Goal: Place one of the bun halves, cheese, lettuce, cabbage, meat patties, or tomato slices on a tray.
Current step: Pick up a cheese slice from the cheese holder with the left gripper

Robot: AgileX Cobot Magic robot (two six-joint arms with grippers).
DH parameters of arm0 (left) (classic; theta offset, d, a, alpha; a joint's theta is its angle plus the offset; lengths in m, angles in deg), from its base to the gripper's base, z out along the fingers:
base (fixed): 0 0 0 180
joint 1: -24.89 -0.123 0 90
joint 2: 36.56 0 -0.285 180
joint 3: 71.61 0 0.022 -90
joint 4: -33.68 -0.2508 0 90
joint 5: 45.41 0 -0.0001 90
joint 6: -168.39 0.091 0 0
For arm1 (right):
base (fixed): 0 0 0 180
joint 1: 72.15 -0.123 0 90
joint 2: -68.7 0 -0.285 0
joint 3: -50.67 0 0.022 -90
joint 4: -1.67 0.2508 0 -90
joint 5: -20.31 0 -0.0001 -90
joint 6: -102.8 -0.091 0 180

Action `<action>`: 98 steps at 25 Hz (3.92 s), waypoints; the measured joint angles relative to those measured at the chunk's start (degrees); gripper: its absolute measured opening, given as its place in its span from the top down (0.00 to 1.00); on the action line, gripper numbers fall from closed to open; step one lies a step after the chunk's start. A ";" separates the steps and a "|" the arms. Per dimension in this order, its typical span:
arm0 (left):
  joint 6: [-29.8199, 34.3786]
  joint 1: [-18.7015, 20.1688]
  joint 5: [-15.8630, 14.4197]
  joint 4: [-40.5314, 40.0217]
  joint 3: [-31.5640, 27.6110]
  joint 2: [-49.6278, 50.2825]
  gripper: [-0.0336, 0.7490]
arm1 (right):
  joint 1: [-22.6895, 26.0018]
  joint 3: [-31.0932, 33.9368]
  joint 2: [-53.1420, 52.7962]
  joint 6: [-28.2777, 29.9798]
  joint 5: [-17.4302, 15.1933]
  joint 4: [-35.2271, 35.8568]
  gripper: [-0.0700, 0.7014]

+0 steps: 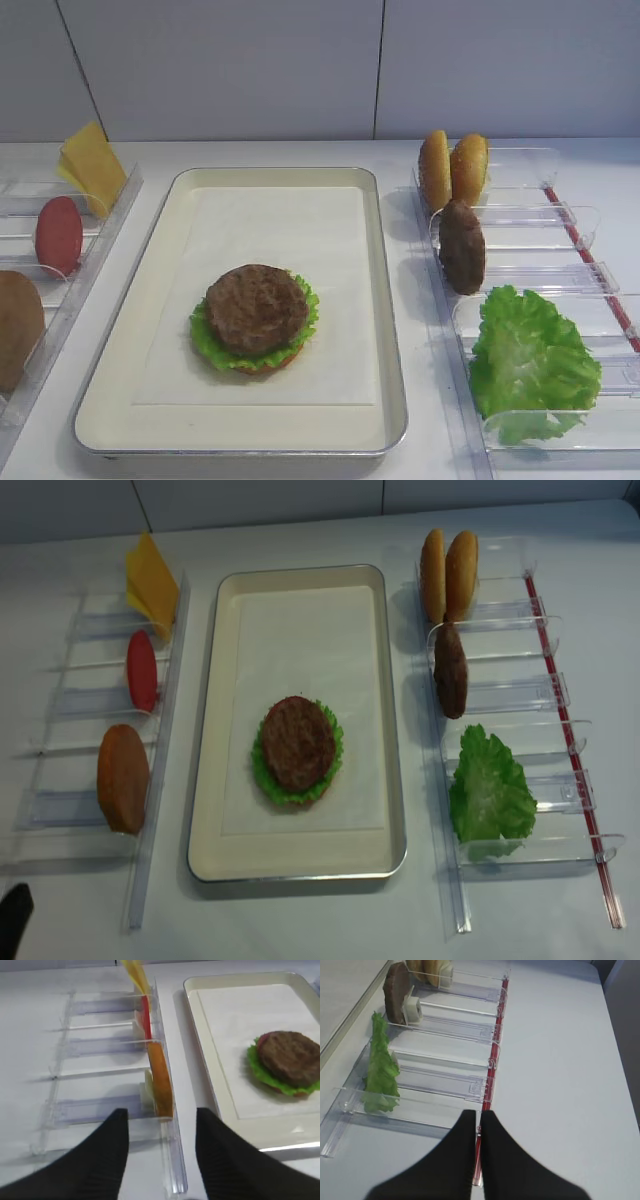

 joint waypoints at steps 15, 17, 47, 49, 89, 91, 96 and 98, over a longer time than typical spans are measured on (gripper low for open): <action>-0.52 0.00 10.01 0.00 18.54 41.15 0.56 | 0.00 0.00 0.00 0.00 0.00 0.00 0.20; -0.52 0.00 10.05 0.00 21.31 46.34 0.56 | 0.00 0.00 0.00 0.00 0.00 0.00 0.20; 22.76 -7.43 20.81 18.31 47.79 95.22 0.56 | 0.00 0.00 0.00 0.00 0.00 0.00 0.20; 24.08 -7.43 21.04 19.69 49.04 96.72 0.56 | 0.00 0.00 0.00 0.00 0.00 0.00 0.20; 21.23 -7.43 21.12 21.21 42.92 84.46 0.94 | 0.00 0.00 0.00 -0.09 0.00 0.00 0.20; 21.11 -7.43 21.54 22.17 37.71 79.79 0.94 | 0.00 0.00 0.00 -0.09 0.00 0.00 0.20; 21.49 -7.43 22.42 26.38 25.87 66.93 0.94 | 0.00 0.00 0.00 -0.09 0.00 0.00 0.20; 21.64 -7.43 22.42 27.22 22.42 62.94 0.94 | 0.00 0.00 0.00 -0.09 0.00 0.00 0.20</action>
